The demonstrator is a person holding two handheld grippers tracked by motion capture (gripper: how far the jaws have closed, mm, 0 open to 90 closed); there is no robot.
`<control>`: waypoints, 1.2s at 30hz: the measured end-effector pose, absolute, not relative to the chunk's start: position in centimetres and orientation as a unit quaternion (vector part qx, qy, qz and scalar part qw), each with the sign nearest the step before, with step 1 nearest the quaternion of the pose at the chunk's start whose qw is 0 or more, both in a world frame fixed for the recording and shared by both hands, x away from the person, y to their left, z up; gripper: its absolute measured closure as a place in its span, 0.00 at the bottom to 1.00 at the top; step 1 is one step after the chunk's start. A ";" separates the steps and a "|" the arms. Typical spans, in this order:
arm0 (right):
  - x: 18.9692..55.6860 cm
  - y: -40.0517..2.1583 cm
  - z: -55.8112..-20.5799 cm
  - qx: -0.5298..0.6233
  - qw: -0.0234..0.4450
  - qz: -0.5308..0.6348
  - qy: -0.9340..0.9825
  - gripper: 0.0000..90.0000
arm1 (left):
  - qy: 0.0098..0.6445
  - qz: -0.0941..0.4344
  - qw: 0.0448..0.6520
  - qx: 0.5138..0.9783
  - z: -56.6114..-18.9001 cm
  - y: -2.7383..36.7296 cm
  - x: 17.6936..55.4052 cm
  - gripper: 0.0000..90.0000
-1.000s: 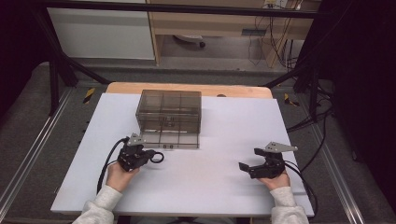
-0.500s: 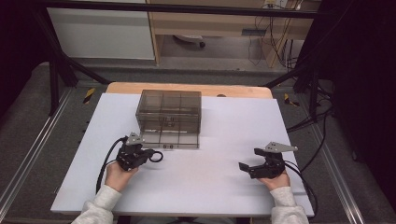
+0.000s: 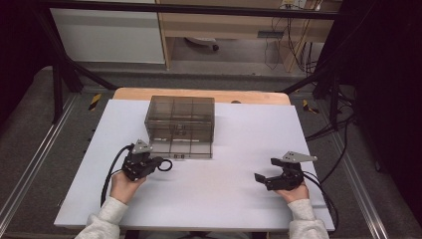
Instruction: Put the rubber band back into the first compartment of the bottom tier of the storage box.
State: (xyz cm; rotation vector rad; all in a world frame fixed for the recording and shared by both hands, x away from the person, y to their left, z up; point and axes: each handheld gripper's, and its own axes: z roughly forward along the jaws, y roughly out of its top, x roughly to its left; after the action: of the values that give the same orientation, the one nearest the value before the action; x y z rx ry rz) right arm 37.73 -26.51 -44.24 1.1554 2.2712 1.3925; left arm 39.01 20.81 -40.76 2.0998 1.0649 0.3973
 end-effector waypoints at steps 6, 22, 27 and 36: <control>37.7 -26.5 -44.2 0.396 0.118 0.476 0.776 0.01 | 0.418 0.160 0.370 0.814 -40.5 21.1 39.1 0.96; 37.7 -26.5 -44.2 0.396 0.118 0.476 0.776 0.01 | 0.419 0.165 0.371 0.812 -39.9 21.4 39.2 0.96; 37.7 -26.5 -44.2 0.396 0.119 0.476 0.776 0.01 | 0.423 0.168 0.370 0.810 -39.8 21.6 39.3 0.96; 37.7 -26.5 -44.2 0.395 0.119 0.476 0.777 0.01 | 0.427 0.168 0.371 0.807 -39.6 21.8 39.6 0.96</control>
State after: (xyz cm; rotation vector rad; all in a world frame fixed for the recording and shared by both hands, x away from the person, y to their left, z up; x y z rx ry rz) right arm 37.72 -26.52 -44.22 1.1552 2.2706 1.3908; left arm 39.58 21.82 -39.60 2.0693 1.0957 0.4307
